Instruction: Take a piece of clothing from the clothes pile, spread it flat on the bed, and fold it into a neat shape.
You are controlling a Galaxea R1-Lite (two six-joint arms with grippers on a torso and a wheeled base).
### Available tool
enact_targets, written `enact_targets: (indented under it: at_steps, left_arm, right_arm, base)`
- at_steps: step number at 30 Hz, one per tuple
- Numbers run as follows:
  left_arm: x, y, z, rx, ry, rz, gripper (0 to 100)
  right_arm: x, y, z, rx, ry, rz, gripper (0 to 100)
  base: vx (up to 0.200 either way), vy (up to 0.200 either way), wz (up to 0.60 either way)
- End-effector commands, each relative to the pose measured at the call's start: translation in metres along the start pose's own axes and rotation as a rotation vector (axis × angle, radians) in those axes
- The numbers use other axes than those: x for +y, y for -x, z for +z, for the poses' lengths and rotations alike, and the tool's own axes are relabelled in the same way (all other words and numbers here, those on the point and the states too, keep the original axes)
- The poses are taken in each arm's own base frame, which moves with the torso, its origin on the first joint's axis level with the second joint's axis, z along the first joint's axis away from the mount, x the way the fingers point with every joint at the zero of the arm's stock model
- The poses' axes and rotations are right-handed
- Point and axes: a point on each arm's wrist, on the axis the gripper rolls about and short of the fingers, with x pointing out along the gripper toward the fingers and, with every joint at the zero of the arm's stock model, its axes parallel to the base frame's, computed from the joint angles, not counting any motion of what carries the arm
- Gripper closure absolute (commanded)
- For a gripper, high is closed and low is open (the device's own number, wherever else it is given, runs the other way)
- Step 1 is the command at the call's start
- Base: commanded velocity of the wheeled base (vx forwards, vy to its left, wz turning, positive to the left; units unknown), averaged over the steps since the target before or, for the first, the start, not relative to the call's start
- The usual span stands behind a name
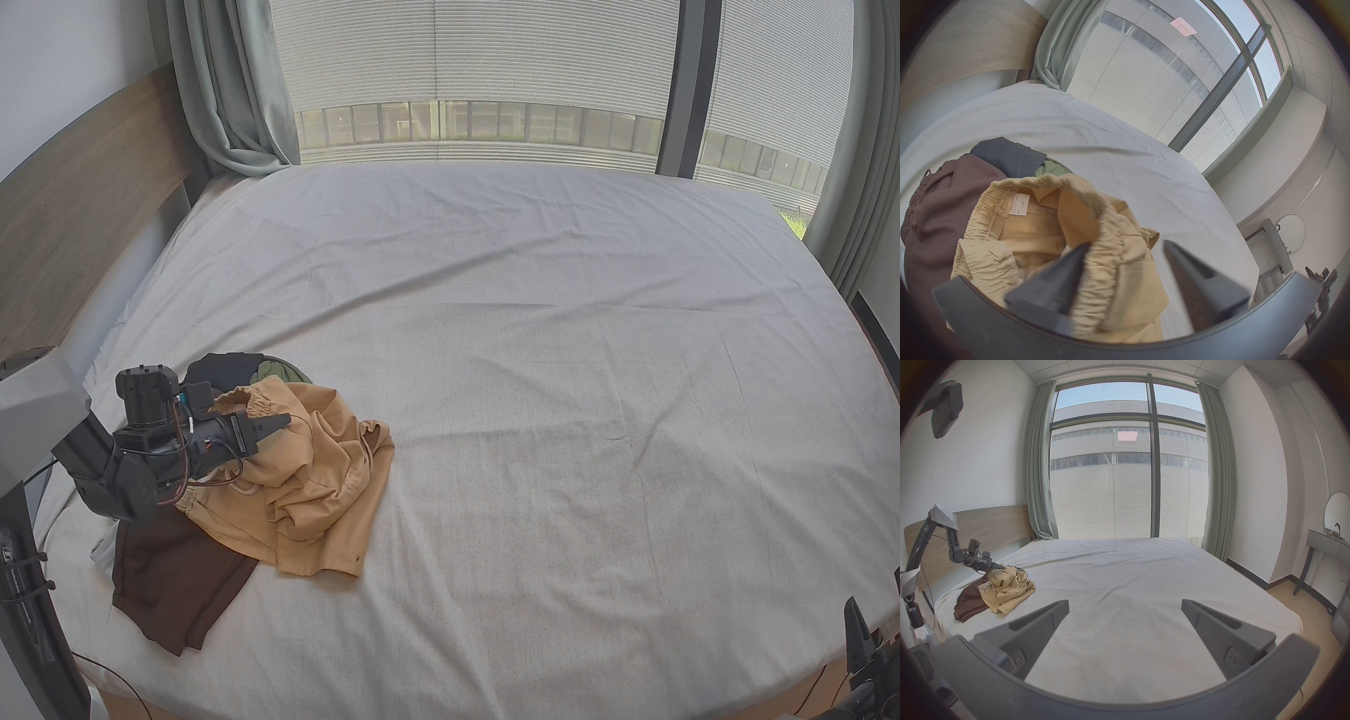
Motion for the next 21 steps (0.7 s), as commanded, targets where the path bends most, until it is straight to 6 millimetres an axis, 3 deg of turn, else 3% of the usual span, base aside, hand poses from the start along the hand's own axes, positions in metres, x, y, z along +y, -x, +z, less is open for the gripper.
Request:
enact_targets:
  at_steps: [1,9,17,21]
  left_arm:
    - [0.003,-0.002,-0.001,0.004,0.004,0.002,100]
    - [-0.010,0.008,0.000,0.001,0.049,-0.029,100]
    - [-0.068,0.048,0.013,-0.087,0.164,-0.153,100]
    - [-0.086,0.060,0.016,-0.114,0.196,-0.199,100]
  right_arm:
    - [0.000,0.000,-0.005,0.000,-0.001,0.000,0]
    - [0.000,0.000,-0.005,0.000,-0.001,-0.002,0]
    - [0.000,0.000,-0.005,0.000,-0.001,-0.002,0]
    - [0.000,0.000,-0.005,0.000,-0.001,-0.002,0]
  base:
    - [0.000,0.000,0.00]
    - [0.000,0.000,0.00]
    - [0.000,0.000,0.00]
    - [0.000,0.000,0.00]
